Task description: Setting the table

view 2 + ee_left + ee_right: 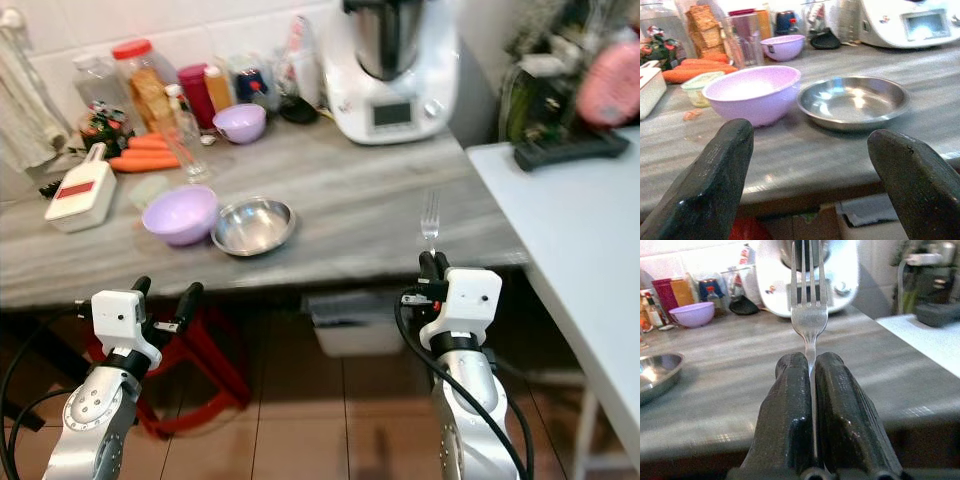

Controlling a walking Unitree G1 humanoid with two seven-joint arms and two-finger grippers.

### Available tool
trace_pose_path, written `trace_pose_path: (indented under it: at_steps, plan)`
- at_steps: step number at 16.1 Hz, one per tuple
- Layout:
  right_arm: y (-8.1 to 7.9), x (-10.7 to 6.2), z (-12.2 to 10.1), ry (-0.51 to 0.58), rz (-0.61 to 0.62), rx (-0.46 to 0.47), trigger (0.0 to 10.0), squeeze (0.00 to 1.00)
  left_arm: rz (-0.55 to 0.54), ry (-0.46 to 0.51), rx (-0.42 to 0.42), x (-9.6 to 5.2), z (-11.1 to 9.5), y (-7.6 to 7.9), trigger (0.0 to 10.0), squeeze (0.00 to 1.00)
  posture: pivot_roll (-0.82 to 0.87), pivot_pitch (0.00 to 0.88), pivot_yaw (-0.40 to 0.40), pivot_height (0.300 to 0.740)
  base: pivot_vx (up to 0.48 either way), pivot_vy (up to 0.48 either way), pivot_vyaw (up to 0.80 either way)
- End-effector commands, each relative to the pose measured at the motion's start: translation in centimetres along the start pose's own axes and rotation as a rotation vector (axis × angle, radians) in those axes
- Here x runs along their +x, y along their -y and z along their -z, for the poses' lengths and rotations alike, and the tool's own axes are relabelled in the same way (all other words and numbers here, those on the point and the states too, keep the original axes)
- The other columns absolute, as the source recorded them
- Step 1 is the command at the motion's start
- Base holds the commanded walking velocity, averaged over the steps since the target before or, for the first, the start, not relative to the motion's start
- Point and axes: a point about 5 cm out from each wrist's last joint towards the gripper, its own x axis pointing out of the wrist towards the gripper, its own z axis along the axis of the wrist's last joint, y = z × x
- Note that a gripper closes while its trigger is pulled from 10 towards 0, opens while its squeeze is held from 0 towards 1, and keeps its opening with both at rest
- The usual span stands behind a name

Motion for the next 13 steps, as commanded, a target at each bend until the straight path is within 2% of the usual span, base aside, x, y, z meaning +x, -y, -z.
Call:
trace_pose_path:
  at_steps: [1, 3, 5, 8, 11, 13]
  plan:
    - [-1.18, 0.27, -0.32, 0.018, -0.031, 0.019, 10.0, 0.00, -0.018, -0.012, 0.017, -0.05, -0.15, -0.84, 10.0, 0.00, -0.10, 0.000, 0.125, 0.740, 0.300, 0.000, 0.00]
    - [-1.21, 0.31, -0.27, 0.016, -0.035, 0.019, 10.0, 0.00, -0.016, -0.015, 0.011, -0.01, -0.16, -0.75, 10.0, 0.00, -0.10, 0.000, 0.126, 0.740, 0.339, 0.000, 0.00]
    - [-1.37, 0.35, -0.28, 0.017, -0.054, 0.007, 10.0, 0.00, -0.018, -0.011, -0.014, 0.02, -0.15, -0.62, 10.0, 0.00, -0.10, 0.000, 0.124, 0.740, 0.000, 0.000, 0.49]
    - [-1.23, 0.38, -0.26, 0.018, -0.047, 0.014, 10.0, 0.00, -0.012, -0.005, -0.009, -0.04, -0.28, -0.46, 10.0, 0.00, -0.10, 0.000, 0.123, 0.740, 0.000, 0.000, 0.67]
    - [-1.27, 0.26, -0.24, 0.019, -0.046, 0.025, 10.0, 0.00, -0.003, -0.016, -0.002, -0.47, 0.00, -0.49, 10.0, 0.00, -0.10, 0.000, 0.121, 0.740, 0.000, 0.000, 0.00]
    - [-1.18, 0.24, -0.31, 0.017, -0.039, 0.032, 10.0, 0.00, 0.062, -0.011, 0.018, -0.69, -0.03, -0.04, 10.0, 0.00, -0.11, 0.000, 0.120, 0.740, 0.000, 0.000, 0.00]
